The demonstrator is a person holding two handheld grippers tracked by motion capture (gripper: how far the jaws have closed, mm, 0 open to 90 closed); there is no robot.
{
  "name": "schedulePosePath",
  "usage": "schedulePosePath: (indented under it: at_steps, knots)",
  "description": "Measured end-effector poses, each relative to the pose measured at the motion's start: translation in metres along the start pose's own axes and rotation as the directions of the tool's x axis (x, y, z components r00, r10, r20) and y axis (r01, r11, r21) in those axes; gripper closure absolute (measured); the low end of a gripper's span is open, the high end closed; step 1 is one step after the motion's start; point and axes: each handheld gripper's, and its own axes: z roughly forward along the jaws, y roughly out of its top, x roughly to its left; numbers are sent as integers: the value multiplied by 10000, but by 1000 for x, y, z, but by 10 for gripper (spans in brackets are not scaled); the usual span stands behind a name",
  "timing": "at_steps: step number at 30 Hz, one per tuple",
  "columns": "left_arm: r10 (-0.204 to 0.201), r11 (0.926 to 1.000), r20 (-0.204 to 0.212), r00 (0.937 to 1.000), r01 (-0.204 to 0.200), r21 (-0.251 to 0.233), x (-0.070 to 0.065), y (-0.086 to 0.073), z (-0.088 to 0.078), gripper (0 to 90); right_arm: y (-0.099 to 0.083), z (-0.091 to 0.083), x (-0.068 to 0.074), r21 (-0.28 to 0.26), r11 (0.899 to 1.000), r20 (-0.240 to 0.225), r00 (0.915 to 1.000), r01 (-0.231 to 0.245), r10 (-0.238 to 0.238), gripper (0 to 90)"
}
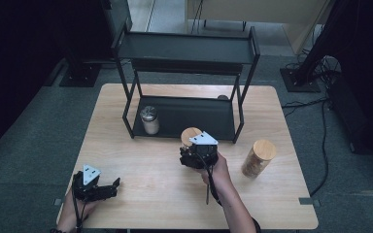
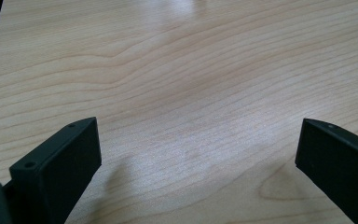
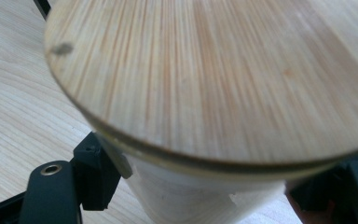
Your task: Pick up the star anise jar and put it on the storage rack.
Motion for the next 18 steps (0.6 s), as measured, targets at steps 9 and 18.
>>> schedulePosePath:
  at_steps: [9, 18]
  knots:
    - [12, 10000, 2, 10000, -12, -10, 0, 0, 0, 6, 13, 4, 4, -27, 10000, -12, 10000, 32, -32, 251]
    - [-2, 10000, -33, 10000, 2, -13, 0, 0, 0, 6, 24, 12, 5, -18, 10000, 5, 10000, -3, 3, 251]
